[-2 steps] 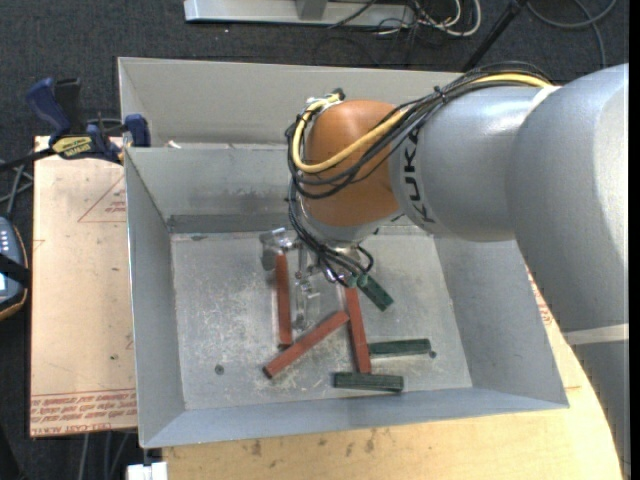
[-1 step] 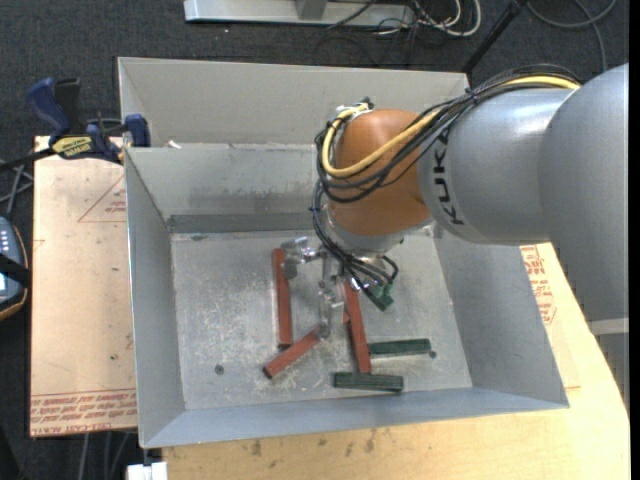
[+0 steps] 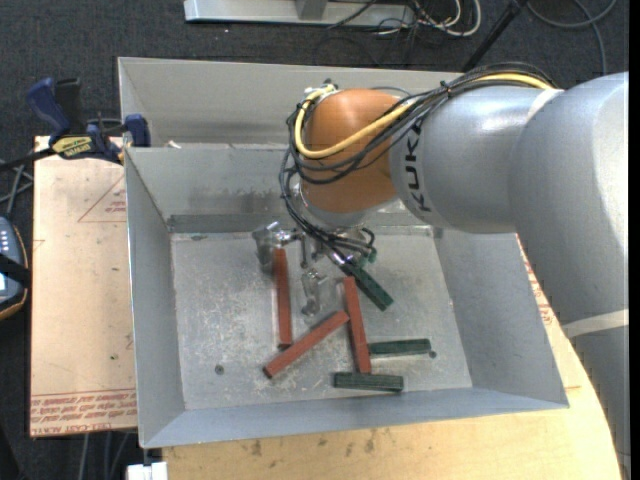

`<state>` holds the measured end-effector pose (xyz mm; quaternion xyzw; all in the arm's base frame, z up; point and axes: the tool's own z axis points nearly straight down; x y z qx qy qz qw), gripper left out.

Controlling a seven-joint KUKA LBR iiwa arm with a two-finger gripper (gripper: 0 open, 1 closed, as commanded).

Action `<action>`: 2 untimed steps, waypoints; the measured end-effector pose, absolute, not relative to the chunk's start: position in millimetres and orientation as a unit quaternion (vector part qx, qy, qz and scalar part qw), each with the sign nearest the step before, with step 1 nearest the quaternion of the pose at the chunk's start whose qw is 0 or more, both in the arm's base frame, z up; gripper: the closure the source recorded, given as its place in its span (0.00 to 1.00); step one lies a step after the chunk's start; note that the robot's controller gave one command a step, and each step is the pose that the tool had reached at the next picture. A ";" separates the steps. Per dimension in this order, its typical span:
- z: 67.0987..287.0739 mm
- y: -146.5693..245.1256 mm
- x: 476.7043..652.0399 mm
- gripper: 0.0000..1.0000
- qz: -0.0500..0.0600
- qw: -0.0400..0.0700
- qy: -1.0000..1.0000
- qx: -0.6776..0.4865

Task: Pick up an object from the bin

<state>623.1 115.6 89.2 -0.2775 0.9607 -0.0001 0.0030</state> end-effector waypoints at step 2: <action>70.5 136.7 609.7 1.00 0.001 0.001 0.923 -0.385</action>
Offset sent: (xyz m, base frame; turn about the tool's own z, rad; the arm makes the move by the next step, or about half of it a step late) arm 0.0000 0.0000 0.0000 0.0000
